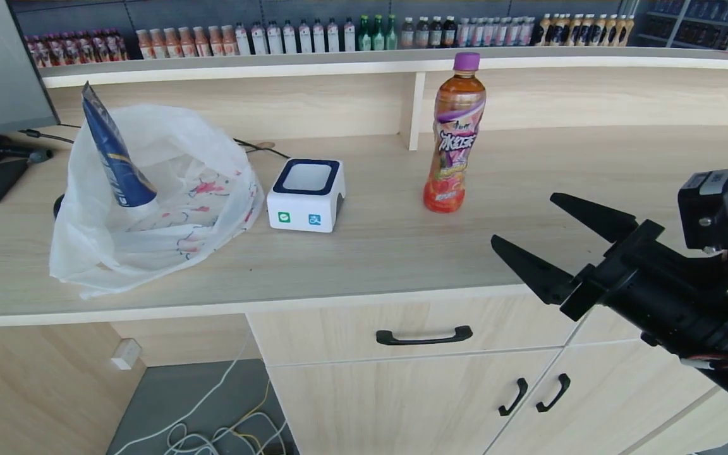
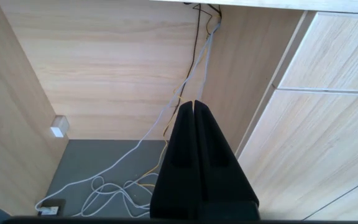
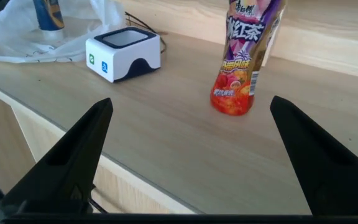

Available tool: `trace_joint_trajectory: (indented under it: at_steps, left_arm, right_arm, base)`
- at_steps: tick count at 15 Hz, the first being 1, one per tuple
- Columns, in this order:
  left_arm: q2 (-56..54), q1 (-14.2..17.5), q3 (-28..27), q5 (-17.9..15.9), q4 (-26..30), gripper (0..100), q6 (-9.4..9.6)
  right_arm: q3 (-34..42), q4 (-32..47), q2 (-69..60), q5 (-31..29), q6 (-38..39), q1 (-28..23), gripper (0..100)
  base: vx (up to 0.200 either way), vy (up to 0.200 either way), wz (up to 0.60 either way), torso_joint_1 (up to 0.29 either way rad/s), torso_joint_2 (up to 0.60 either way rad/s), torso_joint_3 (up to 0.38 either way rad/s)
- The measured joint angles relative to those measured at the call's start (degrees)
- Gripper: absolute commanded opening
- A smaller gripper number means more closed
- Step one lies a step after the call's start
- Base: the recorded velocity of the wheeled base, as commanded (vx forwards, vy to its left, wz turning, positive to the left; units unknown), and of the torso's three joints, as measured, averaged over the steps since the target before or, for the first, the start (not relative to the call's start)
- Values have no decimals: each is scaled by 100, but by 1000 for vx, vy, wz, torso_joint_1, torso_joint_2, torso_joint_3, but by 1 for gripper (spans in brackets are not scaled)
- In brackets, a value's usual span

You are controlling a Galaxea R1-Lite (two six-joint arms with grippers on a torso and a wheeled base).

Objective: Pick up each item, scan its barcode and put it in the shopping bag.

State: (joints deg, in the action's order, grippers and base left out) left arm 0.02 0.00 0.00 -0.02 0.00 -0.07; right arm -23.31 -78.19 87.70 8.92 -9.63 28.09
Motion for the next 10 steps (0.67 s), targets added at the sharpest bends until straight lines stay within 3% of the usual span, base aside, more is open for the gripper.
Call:
trace_joint_trajectory:
  at_steps: [5, 8, 10]
  left_arm:
    - [0, -10, 0, 2, 2, 0, 0]
    - [0, 0, 0, 2, 0, 0, 0]
    - [0, -2, 0, 2, 0, 0, 0]
  right_arm:
    - [-1062, 24, 703, -266, -194, 239, 100]
    - [-1263, 35, 970, -395, 200, 250, 100]
    - [-1470, 172, 1100, -694, 992, 228, 100]
  base:
    - [0, 0, 0, 0, 0, 0]
    - [0, 0, 0, 0, 0, 0]
    - [0, 0, 0, 0, 0, 0]
